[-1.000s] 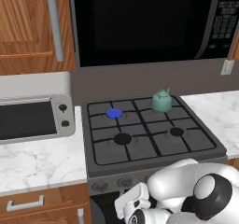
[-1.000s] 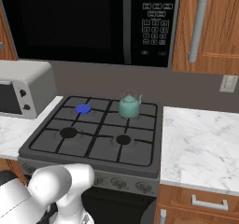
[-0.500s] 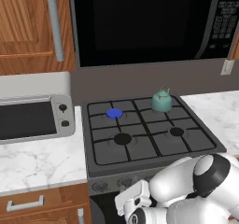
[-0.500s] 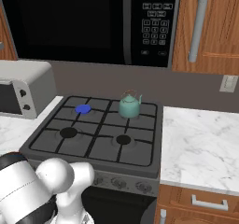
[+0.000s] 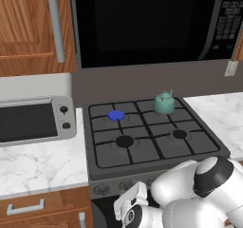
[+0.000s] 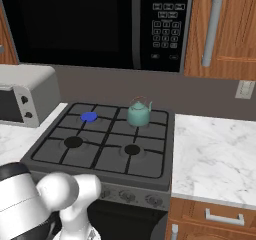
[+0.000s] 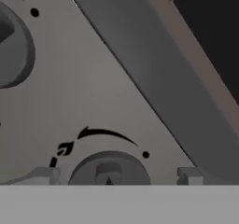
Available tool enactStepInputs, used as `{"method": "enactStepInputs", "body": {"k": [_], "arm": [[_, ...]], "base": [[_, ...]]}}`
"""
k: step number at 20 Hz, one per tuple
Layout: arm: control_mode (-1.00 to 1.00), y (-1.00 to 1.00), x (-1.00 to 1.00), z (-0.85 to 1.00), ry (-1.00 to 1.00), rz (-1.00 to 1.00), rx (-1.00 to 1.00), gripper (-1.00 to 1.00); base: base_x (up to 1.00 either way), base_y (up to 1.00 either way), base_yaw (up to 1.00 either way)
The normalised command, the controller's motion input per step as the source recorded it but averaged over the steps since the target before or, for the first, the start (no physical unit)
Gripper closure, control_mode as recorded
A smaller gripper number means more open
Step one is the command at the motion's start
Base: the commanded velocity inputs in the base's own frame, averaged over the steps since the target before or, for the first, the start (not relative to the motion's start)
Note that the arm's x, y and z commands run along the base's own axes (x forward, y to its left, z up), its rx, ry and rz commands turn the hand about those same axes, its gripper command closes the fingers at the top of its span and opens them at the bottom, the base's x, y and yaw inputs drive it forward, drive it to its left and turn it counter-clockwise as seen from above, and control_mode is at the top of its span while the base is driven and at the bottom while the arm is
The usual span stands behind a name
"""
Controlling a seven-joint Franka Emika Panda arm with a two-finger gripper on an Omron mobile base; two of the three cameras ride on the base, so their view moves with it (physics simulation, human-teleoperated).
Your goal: Turn off the rear left burner of the stove.
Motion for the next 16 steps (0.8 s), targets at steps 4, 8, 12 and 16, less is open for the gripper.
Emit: {"method": "enactStepInputs", "body": {"k": [4,8,12,16], "arm": [[-1.0,-0.21,0.38,0.0,0.14,0.0,0.0,-1.0],[-1.0,-0.31,0.22,0.0,0.05,0.01,0.0,-1.0],[-1.0,-0.32,0.34,0.0,0.0,0.0,0.0,-1.0],[-1.0,-0.4,0.26,0.0,0.0,0.02,0.0,-1.0]], "base": [[0.0,0.0,0.0],[0.0,0.0,0.0],[0.0,0.0,0.0],[0.0,0.0,0.0]]}}
